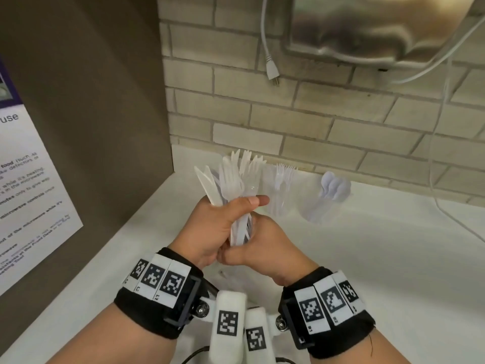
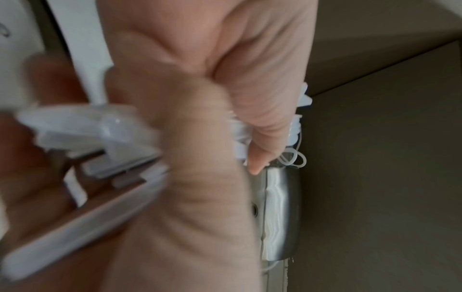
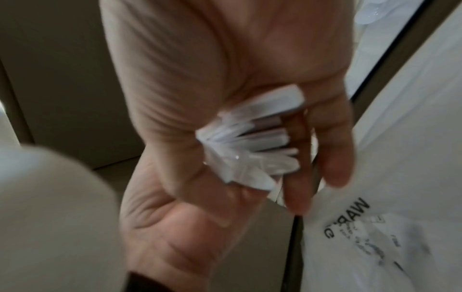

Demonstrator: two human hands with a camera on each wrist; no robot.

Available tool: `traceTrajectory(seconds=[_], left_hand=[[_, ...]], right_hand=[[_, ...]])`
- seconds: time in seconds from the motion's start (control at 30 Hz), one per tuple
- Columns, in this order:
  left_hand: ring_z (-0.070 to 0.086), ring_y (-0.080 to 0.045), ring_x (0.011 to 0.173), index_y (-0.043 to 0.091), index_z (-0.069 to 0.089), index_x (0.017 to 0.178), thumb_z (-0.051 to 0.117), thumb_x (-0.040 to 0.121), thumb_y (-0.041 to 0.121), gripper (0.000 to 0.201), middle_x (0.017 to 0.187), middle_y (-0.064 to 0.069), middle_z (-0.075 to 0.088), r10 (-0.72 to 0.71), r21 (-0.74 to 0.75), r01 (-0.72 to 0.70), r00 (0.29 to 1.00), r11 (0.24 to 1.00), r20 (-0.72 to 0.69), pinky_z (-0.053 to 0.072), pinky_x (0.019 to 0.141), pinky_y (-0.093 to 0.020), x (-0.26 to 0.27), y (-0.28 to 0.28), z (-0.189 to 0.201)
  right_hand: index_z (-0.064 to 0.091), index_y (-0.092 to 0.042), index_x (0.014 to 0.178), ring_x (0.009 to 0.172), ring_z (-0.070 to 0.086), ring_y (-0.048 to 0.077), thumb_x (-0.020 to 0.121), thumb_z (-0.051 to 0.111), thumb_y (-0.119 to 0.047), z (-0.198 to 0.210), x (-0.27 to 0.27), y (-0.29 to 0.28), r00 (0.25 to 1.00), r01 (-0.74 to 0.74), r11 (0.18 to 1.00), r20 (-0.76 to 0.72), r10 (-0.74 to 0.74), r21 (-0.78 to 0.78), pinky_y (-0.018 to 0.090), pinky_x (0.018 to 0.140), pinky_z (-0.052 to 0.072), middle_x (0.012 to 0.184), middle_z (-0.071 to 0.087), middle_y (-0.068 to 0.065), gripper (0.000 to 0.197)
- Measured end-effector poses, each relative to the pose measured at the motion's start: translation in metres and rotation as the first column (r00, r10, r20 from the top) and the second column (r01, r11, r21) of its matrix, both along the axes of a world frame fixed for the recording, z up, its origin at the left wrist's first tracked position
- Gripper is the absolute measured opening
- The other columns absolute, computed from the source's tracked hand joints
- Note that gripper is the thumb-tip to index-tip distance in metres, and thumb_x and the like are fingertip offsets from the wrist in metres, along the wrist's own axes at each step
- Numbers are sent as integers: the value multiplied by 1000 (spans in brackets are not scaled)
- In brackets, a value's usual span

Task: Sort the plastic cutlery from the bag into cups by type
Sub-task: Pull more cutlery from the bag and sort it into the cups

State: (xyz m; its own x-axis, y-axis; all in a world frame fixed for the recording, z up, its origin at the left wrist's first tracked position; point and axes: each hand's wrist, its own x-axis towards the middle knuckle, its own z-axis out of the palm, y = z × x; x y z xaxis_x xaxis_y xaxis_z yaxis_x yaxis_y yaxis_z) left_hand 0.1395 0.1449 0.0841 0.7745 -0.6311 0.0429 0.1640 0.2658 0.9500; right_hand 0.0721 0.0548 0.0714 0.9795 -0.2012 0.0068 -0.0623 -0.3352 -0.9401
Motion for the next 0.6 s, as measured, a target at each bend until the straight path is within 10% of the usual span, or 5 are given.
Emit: traceTrajectory(seconds=[0.3,0.4,0.5,0.6], left_hand=[[71,-27,97,9,69,92,72,76,10,16,79,-6,72,-169,-4,170,985,986,38,48,88,-46,7,5,-3],[72,-21,86,2,58,73,65,75,17,17,66,4,67,-90,-103,85,995,991,-44,56,73,-35,8,4,-3],[69,-18,69,6,57,73,62,86,15,16,58,1,60,59,-170,-89,983,981,-172,57,68,-35,15,4,-5],[59,-15,55,9,59,77,59,92,16,17,59,-1,55,171,-47,-178,978,983,-115,53,60,-32,24,3,-10]], right_hand=[[55,-12,49,40,45,24,53,54,-1,-1,-6,8,990,9,937,-138,42,350,27,49,41,50,46,11,13],[65,-12,73,61,61,20,70,67,-13,7,-5,2,981,-22,998,-192,33,61,29,59,50,68,64,5,3],[64,-23,102,81,64,3,72,76,-47,25,-5,-16,972,63,938,-192,-135,-341,17,69,48,90,69,-10,40],[66,-28,91,60,54,-4,77,74,-44,46,-1,-24,942,336,865,125,-312,-372,11,57,38,76,62,-14,22]])
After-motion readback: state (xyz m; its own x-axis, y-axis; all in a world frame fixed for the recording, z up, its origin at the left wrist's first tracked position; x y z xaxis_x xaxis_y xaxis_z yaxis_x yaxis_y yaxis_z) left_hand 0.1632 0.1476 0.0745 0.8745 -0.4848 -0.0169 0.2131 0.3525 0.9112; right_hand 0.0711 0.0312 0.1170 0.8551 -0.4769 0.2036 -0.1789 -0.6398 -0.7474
